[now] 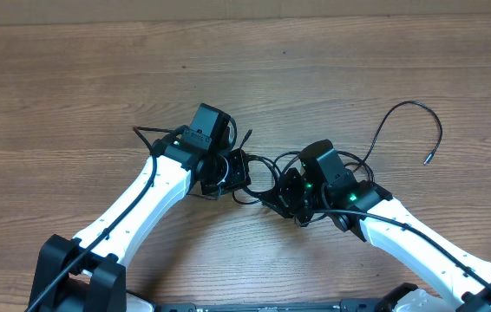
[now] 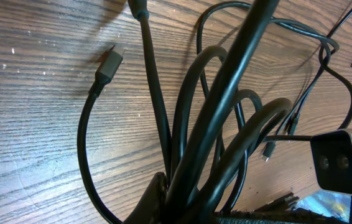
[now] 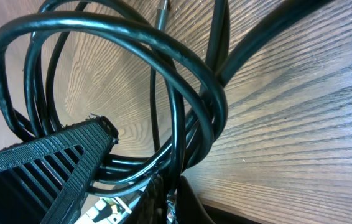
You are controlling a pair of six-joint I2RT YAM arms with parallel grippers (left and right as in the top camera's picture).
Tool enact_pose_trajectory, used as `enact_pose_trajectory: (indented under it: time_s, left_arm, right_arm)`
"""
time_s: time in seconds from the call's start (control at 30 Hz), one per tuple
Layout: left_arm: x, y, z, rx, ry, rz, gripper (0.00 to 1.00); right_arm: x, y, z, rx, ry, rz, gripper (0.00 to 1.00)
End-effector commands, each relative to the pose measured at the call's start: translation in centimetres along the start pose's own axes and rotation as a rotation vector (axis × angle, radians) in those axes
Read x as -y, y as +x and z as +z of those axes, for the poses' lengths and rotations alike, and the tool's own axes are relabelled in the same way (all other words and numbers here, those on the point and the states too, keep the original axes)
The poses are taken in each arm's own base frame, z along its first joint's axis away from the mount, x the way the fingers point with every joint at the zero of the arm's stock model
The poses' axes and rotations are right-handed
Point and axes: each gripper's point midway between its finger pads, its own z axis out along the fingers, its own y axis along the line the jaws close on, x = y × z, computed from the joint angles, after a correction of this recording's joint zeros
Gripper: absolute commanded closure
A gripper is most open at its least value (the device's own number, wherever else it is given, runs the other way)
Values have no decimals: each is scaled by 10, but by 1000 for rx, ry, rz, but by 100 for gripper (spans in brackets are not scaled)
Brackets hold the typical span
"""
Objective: Untangle cables
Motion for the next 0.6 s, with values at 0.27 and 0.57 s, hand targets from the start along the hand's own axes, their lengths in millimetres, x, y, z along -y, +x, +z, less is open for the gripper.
enact_pose_trajectory:
  time_s: [0.27,0.57]
  left_arm:
    - [-27,-12,-1,65,-172,263,96]
    - [-26,-15,-1,70,-171,335,95]
  right_arm:
    - [-32,23,-20,-83,-162,-526,96]
    - [-46,22,-70,-40,-287,-700,96]
